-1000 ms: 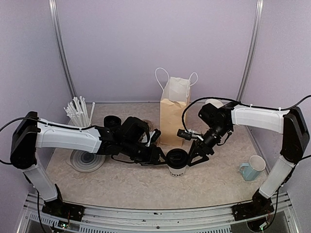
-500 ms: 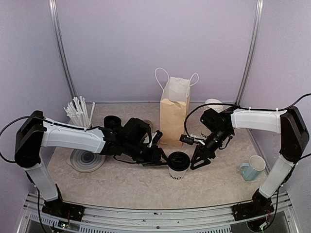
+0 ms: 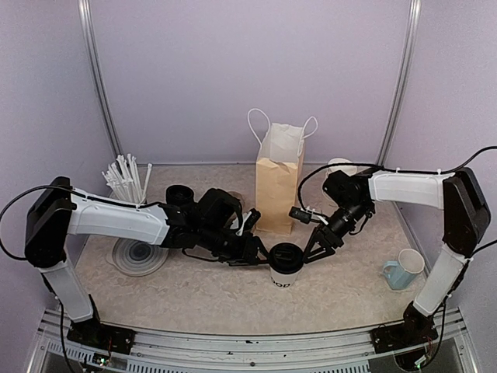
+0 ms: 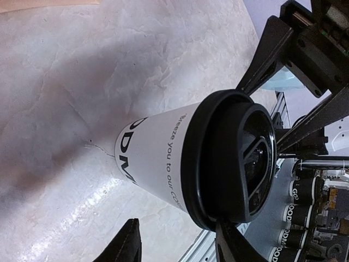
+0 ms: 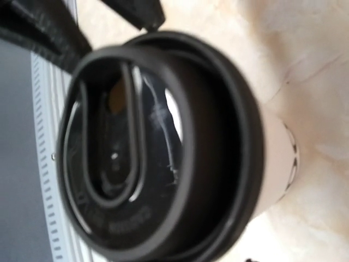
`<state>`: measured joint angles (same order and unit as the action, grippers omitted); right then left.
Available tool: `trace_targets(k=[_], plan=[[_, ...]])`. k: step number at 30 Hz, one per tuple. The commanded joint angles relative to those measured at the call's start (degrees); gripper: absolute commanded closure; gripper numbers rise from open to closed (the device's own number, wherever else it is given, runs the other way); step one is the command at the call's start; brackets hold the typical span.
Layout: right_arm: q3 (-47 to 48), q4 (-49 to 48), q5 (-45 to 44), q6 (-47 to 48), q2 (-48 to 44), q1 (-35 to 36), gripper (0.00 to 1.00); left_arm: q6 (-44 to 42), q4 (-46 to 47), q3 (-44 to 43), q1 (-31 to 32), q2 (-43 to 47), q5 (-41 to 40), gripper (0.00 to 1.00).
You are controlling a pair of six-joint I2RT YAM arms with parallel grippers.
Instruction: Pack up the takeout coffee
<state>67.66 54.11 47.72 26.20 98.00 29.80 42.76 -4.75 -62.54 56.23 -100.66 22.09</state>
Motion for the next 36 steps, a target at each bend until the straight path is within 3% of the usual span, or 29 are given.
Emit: trace_targets(k=[1,16,24,31,36], plan=[[2.4,0.4,3.3,-1.3,2.2,-1.7,0.48,-1.0,-1.4,-1.5,-0.3,-1.3,0.2,0.55],[2.9,-1.4,0.7,-4.3,6.6,-2.6,0.59,-0.9,-2.8,-1.8,-1.0,-3.2,0.8,0.57],[0.8,-3.1,-5.2,-5.4,8.9,-2.6,0.65,0.9,-15.3,-2.1,-2.2,-8.5,-5.1,0.61],[0.0,-4.2,-9.5,-6.5,9.2,-2.6,0.66,1.7,-19.6,-2.3,-2.2,-11.1,-4.8,0.61],[-0.7,-4.7,-11.4,-6.8,8.4,-2.6,0.68,0.7,-22.2,-3.5,-0.6,-12.8,-9.5,0.62]])
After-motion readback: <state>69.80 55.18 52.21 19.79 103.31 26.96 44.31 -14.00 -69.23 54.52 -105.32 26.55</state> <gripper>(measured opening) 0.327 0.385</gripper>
